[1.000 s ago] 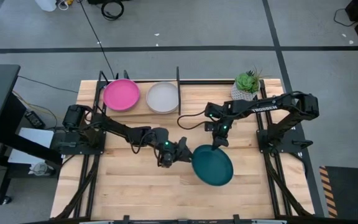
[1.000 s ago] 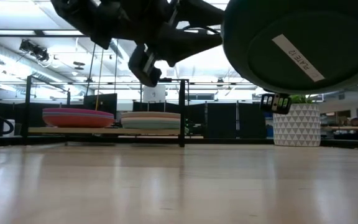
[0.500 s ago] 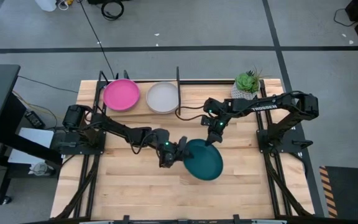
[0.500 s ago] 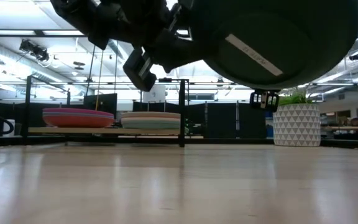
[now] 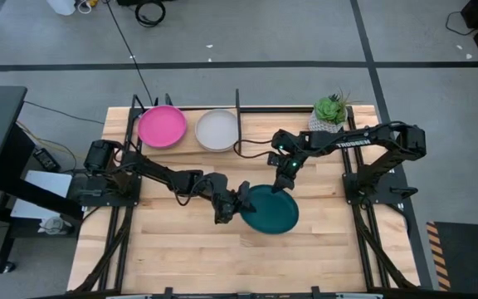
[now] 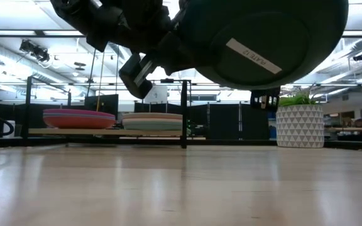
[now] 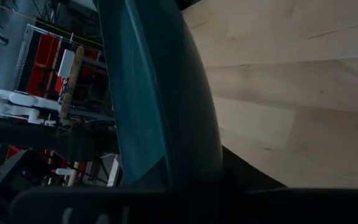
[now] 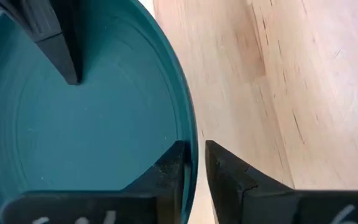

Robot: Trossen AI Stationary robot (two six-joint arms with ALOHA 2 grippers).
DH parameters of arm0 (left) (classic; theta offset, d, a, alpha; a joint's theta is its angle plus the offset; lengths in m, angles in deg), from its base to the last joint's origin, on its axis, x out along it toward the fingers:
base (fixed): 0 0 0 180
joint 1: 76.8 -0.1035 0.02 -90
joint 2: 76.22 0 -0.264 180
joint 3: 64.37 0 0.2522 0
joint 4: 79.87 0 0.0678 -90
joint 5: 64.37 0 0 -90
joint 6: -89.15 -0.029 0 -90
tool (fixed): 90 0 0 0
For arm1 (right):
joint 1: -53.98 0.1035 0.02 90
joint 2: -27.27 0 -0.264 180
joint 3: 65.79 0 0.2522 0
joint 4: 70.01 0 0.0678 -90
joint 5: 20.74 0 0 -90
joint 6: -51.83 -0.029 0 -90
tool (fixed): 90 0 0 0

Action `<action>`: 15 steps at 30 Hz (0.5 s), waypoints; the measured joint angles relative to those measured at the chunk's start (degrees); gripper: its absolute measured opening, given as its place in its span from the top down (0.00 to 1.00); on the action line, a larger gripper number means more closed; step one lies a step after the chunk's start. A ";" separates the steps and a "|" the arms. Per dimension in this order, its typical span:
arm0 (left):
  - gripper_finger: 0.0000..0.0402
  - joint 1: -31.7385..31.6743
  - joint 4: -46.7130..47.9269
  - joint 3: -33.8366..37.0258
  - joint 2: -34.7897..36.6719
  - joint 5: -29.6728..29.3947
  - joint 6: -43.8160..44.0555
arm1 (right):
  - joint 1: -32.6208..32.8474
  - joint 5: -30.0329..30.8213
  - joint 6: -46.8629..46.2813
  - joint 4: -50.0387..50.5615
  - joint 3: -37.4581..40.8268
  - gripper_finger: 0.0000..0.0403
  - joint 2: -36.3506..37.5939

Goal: Place and stack plates onto a shelf
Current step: Stack the green plate on top of the pink plate on the shelf

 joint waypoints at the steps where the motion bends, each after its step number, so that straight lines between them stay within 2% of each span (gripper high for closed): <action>1: 0.88 0.00 -0.02 0.00 0.00 -0.02 -0.02 | -0.12 0.02 0.00 -0.03 0.00 0.82 0.00; 5: 0.87 0.00 -0.14 0.00 0.00 -0.43 -0.10 | -1.72 -0.58 -0.17 0.94 -0.37 0.76 -0.05; 10: 0.85 0.65 -0.80 -0.15 0.04 -2.04 -0.09 | -5.00 0.01 1.32 6.48 -5.08 0.67 0.76; 15: 0.86 2.20 1.89 -0.15 0.66 -6.12 2.64 | -8.36 8.42 6.42 15.27 -11.80 0.62 3.71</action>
